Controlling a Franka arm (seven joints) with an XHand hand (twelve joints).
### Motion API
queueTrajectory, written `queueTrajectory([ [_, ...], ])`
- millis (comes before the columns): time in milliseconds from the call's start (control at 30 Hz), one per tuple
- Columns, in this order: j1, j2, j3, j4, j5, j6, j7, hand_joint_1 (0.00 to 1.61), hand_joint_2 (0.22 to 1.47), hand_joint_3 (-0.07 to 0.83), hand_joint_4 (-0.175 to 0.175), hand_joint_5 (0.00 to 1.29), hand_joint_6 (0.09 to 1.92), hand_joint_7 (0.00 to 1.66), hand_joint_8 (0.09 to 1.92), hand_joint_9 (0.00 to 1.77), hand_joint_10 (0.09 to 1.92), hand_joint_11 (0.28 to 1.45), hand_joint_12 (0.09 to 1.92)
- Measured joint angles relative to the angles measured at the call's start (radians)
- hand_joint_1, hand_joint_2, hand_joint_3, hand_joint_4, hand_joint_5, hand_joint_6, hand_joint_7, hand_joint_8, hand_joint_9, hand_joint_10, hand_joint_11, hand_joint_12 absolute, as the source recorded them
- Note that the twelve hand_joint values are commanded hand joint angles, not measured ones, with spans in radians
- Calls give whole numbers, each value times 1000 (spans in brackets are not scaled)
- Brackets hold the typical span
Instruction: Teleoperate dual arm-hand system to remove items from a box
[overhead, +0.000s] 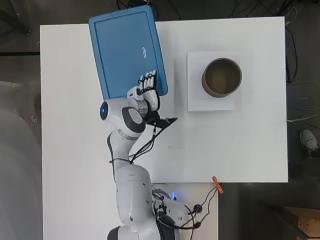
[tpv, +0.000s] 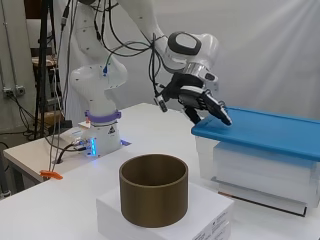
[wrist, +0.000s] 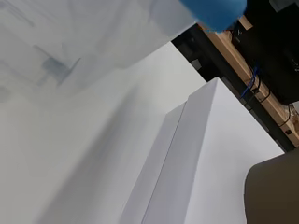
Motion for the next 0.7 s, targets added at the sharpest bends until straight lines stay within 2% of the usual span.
queueTrajectory([
  [33,0,12,2,4,-6,0,6,137,926,5,65,364,87,426,87,458,87,389,87],
  [67,1,21,3,7,-11,0,10,530,1038,10,1,561,522,573,413,656,87,517,87],
  [100,2,23,0,7,-16,7,10,813,1121,9,7,685,882,663,794,839,87,637,87],
  [133,4,16,-9,0,-14,26,-2,973,1173,8,25,750,1084,705,1059,920,173,708,87],
  [200,5,-6,-27,-16,27,86,-52,1102,1214,4,32,819,1221,719,1294,893,435,751,87],
  [267,5,-11,-34,-8,73,122,-90,1133,1224,0,28,848,1209,715,1383,795,723,770,87],
  [300,5,-10,-36,1,82,124,-99,1053,1220,-1,81,827,1230,720,1219,766,759,768,87],
  [333,7,-14,-39,10,84,125,-105,984,1221,-2,124,801,1259,758,954,768,669,754,87],
  [400,9,-35,-47,7,93,146,-123,909,1229,-2,163,761,1307,868,433,824,334,713,87],
  [433,10,-47,-51,2,101,160,-132,894,1232,-1,170,749,1322,913,266,854,205,699,87],
  [500,13,-69,-55,-3,115,174,-148,880,1237,0,175,738,1338,959,106,883,87,687,87],
  [700,18,-103,-67,-22,133,197,-172,852,1259,2,175,697,1398,955,87,868,87,655,87],
])
